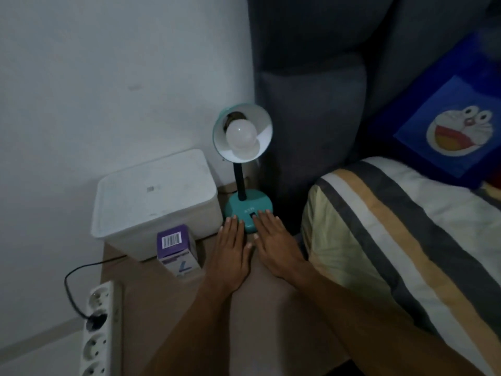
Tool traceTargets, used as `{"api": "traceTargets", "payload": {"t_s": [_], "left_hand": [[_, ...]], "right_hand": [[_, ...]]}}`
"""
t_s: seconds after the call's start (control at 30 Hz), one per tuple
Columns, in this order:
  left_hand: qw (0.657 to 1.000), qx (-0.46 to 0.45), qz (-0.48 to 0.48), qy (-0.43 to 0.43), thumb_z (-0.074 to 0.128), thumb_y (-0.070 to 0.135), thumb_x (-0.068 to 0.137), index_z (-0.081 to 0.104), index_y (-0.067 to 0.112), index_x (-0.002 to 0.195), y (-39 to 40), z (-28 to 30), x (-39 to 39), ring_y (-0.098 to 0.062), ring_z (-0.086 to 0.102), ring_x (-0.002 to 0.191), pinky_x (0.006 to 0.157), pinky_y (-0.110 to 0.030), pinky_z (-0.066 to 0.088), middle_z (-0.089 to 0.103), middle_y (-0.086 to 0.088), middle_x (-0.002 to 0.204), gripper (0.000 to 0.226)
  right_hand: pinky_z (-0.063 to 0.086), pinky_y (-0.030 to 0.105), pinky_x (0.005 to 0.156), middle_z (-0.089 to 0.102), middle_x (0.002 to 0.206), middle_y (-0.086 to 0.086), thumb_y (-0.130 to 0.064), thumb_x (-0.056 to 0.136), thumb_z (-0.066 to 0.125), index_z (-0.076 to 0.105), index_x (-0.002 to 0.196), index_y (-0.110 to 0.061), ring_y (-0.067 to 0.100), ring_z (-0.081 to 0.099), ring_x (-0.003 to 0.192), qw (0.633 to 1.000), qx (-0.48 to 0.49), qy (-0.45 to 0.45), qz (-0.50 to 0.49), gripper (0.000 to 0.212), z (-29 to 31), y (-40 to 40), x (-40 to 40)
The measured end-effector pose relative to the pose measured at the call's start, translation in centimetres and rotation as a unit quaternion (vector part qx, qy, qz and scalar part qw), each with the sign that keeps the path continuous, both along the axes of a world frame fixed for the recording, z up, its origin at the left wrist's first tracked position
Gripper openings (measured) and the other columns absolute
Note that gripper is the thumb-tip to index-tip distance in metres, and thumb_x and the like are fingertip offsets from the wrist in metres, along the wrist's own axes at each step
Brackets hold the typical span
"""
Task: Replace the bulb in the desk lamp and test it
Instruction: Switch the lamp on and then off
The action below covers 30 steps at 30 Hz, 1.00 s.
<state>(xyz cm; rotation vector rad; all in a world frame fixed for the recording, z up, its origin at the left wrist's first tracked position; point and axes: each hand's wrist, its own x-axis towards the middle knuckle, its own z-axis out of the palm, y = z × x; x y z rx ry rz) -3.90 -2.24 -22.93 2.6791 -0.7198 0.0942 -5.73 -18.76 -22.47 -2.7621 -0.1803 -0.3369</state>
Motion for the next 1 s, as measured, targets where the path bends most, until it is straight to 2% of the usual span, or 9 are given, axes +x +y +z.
{"api": "traceTargets", "payload": {"t_s": [0.1,0.23,0.4,0.53,0.63,1.0], "left_hand": [[1.000,-0.007,0.000,-0.002,0.010,0.053,0.108,0.023,0.003,0.163,-0.3,-0.9,0.4,-0.020,0.003,0.159,0.131,-0.037,0.004,0.013,-0.009,0.171,0.075],[1.000,-0.008,0.006,-0.012,0.025,0.040,0.110,0.020,0.005,0.164,-0.2,-1.2,0.3,-0.016,-0.002,0.159,0.128,-0.031,-0.004,0.011,-0.010,0.172,0.064],[1.000,-0.017,0.002,-0.011,0.023,0.040,0.110,0.017,0.006,0.164,-0.2,-1.2,0.3,-0.014,-0.005,0.158,0.127,-0.030,-0.006,0.011,-0.010,0.173,0.064],[0.999,-0.042,0.003,-0.014,0.020,0.042,0.107,0.025,0.003,0.162,-0.4,-1.2,0.3,-0.024,0.005,0.161,0.131,-0.035,0.000,0.015,-0.012,0.171,0.068],[0.999,-0.050,0.005,-0.010,0.021,0.042,0.106,0.028,0.003,0.162,-0.2,-1.5,0.4,-0.018,0.001,0.158,0.132,-0.039,0.003,0.018,-0.012,0.171,0.069],[0.999,-0.046,0.010,-0.005,0.028,0.036,0.107,0.027,0.003,0.162,-0.3,-1.3,0.6,-0.020,0.002,0.159,0.131,-0.036,0.000,0.019,-0.015,0.171,0.065]], "right_hand": [[0.030,0.050,0.113,0.055,0.143,0.022,-0.026,0.094,0.035,0.054,0.140,0.004,0.037,0.052,0.134,1.000,-0.005,-0.007,0.006,0.058,-0.8,-0.1,0.5],[0.031,0.046,0.116,0.050,0.149,0.019,-0.027,0.095,0.033,0.046,0.147,0.000,0.034,0.046,0.140,1.000,0.008,-0.007,0.007,0.060,-1.2,0.0,0.6],[0.029,0.047,0.119,0.046,0.152,0.016,-0.027,0.096,0.030,0.043,0.150,-0.004,0.031,0.040,0.143,1.000,0.025,0.000,-0.005,0.060,-1.1,-0.1,0.7],[0.033,0.048,0.118,0.050,0.150,0.013,-0.026,0.096,0.032,0.046,0.148,-0.006,0.030,0.044,0.141,0.999,0.030,-0.012,-0.018,0.057,-1.2,0.0,0.6],[0.032,0.046,0.118,0.051,0.147,0.013,-0.026,0.096,0.034,0.047,0.147,-0.006,0.032,0.045,0.138,0.999,0.033,-0.019,-0.017,0.056,-1.1,0.1,0.3],[0.029,0.046,0.119,0.048,0.151,0.015,-0.029,0.098,0.029,0.044,0.149,-0.004,0.033,0.042,0.141,1.000,0.021,-0.018,-0.012,0.058,-1.0,0.1,0.5]]}}
